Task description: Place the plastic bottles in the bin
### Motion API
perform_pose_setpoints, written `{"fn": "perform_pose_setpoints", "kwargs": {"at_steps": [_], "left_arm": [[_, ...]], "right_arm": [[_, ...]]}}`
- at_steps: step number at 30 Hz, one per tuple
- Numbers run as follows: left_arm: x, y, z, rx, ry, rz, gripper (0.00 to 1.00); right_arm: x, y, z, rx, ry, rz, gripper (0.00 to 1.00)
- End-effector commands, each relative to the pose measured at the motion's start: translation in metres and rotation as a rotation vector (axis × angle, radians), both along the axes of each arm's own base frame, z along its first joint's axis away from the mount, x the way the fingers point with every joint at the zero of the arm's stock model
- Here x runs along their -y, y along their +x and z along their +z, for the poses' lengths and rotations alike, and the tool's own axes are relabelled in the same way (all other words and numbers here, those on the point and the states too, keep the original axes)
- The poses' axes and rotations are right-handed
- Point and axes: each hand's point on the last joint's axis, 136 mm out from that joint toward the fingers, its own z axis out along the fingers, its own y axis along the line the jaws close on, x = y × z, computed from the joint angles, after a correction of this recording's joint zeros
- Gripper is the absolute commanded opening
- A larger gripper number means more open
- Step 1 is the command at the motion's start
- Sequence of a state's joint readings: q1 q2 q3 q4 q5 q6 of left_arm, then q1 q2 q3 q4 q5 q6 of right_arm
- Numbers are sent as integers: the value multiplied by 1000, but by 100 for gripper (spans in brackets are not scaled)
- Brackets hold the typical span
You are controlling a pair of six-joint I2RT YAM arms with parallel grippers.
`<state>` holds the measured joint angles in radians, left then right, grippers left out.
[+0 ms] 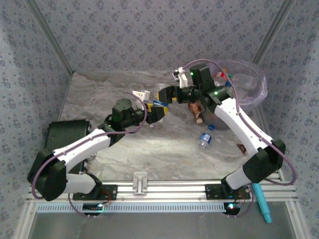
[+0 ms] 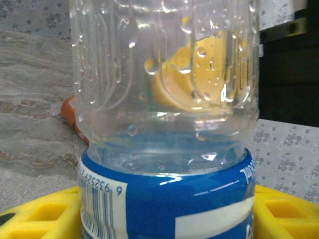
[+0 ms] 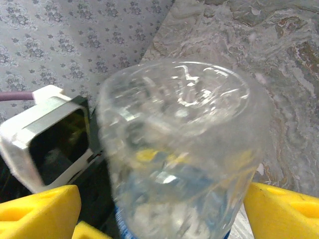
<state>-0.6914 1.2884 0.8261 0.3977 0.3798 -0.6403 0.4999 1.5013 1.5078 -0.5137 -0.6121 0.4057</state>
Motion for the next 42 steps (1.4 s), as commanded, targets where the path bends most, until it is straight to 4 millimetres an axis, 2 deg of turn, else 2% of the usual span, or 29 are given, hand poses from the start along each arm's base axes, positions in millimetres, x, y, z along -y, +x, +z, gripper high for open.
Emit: {"fn": "perform_pose_setpoints", "kwargs": {"at_steps": [1, 4, 8, 12, 15, 17, 18, 21, 25, 27, 30, 32, 35, 39, 42], "left_arm": [[6, -7, 37, 81, -86, -61, 35], [8, -6, 37, 71, -92, -67, 35], [15, -6, 36, 59, -113, -95, 36], [16, -5, 35, 52, -117, -98, 41], [12, -4, 35, 59, -109, -78, 55], [9, -4, 36, 66, -105, -61, 76], [8, -4, 36, 71, -101, -56, 84], [3, -5, 34, 70, -81, -37, 93], [1, -5, 25, 45, -51, -26, 94], [-1, -3, 16, 27, -27, -8, 94], [-2, 1, 1, -2, -3, 15, 94], [-2, 3, -10, -30, 18, 25, 93], [-1, 5, -19, -55, 45, 27, 93], [-2, 6, -29, -79, 78, 37, 92], [-5, 6, -34, -84, 98, 48, 92]], "right_arm": [[-9, 4, 5, 4, 47, 24, 83], [-12, 2, 6, -4, 68, 43, 75], [-8, 5, 7, 4, 59, 28, 63], [0, 8, 13, 26, 56, 11, 51], [10, 11, 22, 56, 39, -14, 44], [18, 14, 30, 81, 32, -33, 42], [23, 15, 34, 88, 26, -44, 42], [44, 23, 50, 122, 14, -97, 41], [93, 35, 83, 168, 9, -220, 41], [128, 40, 97, 205, -32, -334, 41], [186, 42, 107, 236, -146, -536, 39], [222, 39, 106, 228, -218, -653, 38], [264, 38, 98, 209, -302, -778, 36], [301, 46, 80, 174, -391, -871, 35], [315, 55, 65, 128, -423, -891, 34]]}}
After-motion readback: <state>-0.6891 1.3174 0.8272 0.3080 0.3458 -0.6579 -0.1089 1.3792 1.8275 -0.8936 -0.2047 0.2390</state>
